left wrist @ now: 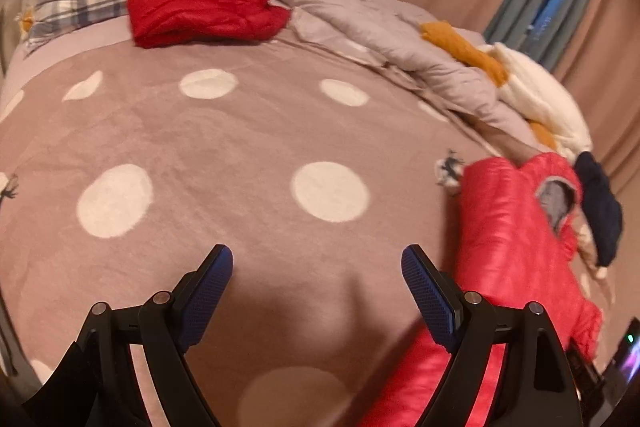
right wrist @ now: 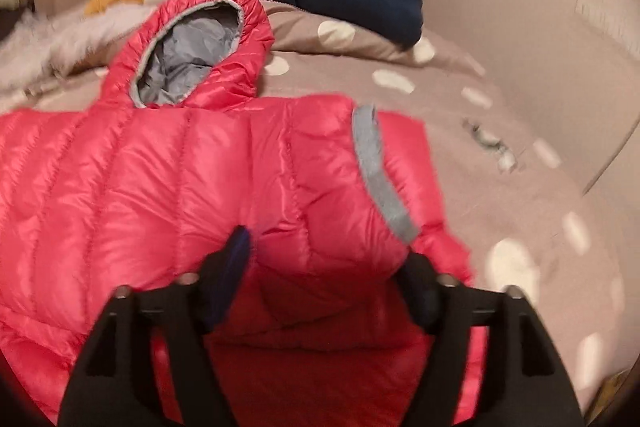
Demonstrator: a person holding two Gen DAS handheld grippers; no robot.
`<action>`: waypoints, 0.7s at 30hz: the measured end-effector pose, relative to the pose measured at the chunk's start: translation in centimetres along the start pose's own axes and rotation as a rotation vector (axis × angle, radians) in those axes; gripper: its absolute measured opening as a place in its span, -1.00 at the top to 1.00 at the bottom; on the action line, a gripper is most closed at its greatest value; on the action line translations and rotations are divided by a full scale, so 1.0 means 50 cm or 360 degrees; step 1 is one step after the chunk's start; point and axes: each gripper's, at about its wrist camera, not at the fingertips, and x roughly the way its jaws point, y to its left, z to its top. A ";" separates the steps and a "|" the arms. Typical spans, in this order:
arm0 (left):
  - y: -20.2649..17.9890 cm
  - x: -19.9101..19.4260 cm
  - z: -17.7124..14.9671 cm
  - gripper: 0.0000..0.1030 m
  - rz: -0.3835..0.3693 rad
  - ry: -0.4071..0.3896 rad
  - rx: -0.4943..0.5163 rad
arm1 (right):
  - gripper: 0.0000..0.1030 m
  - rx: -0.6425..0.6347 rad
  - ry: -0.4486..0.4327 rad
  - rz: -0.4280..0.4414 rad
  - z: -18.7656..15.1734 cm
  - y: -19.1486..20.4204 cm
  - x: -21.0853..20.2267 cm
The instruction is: Fold large clothes
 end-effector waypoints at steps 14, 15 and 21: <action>-0.138 0.117 -0.083 -0.67 -0.0024 0.0196 0.0507 | -0.93 0.0292 -0.0055 0.0294 0.048 -0.080 0.012; -0.135 0.133 -0.091 -0.68 -0.0025 0.0245 0.0486 | -0.96 0.0254 0.0023 0.0292 0.050 -0.055 0.055; -0.149 0.135 -0.105 -0.79 0.0045 0.0178 0.0537 | -1.00 0.0254 0.0009 0.0289 0.105 0.002 0.128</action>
